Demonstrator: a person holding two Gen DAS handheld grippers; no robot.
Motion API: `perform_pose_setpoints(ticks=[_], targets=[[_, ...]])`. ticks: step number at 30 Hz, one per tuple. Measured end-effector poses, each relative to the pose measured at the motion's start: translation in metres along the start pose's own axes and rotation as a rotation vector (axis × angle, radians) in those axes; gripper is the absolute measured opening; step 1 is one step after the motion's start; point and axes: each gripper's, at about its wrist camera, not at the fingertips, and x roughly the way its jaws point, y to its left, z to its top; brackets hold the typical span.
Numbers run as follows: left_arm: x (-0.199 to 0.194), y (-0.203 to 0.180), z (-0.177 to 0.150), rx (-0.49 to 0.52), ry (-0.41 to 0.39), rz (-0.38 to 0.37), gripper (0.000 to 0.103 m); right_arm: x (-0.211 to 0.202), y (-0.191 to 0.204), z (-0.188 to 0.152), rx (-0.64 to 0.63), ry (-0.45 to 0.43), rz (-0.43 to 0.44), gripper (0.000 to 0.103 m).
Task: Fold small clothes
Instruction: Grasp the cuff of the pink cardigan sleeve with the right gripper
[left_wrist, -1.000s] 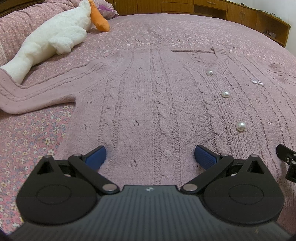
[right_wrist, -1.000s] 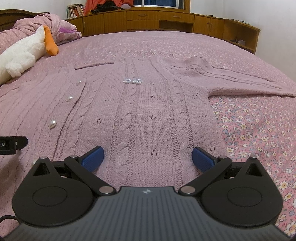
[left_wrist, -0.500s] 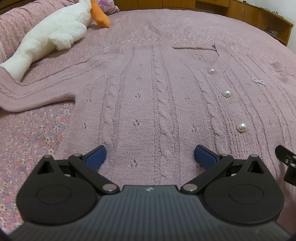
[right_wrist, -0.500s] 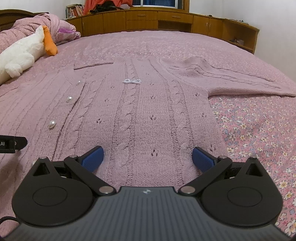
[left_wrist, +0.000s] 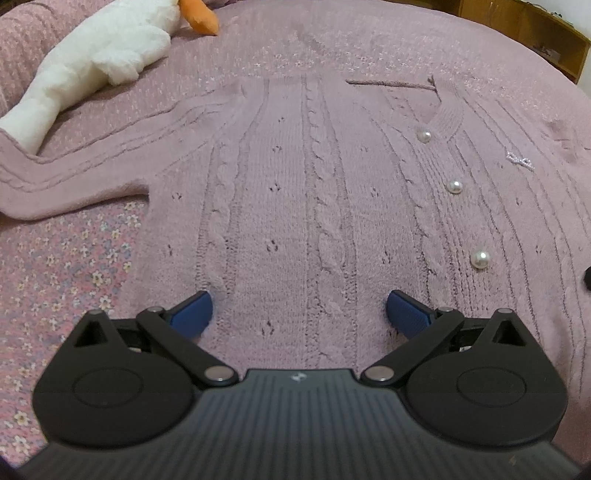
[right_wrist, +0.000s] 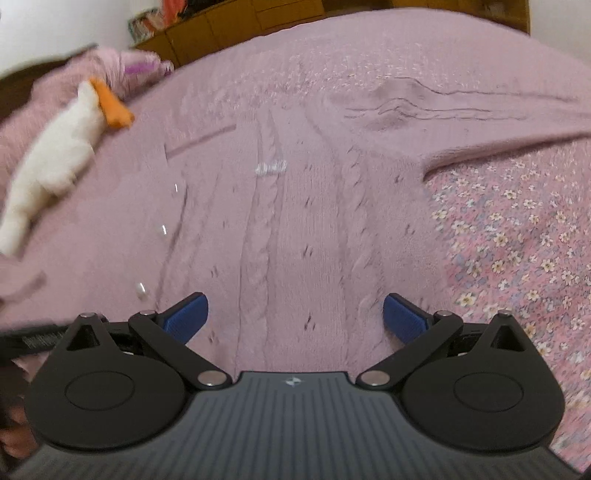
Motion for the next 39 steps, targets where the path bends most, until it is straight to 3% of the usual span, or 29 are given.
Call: perform_pose_setpoints(ticks=[9, 19, 25, 39], targets=[[0.003, -0.004, 0.004, 0.013, 0.021, 0.013, 0.103, -0.019, -0.074, 0.055, 0.136, -0.096, 0.010, 0.103], [0.007, -0.006, 0.006, 0.014, 0.043, 0.023, 0.103, 0.002, -0.201, 0.099, 0.397, -0.214, -0.086, 0.103], [0.008, -0.008, 0.006, 0.011, 0.039, 0.029, 0.103, 0.019, -0.258, 0.116, 0.519, -0.266, -0.064, 0.103], [0.008, -0.007, 0.008, 0.008, 0.039, 0.031, 0.103, 0.061, -0.298, 0.156, 0.458, -0.341, -0.051, 0.103]])
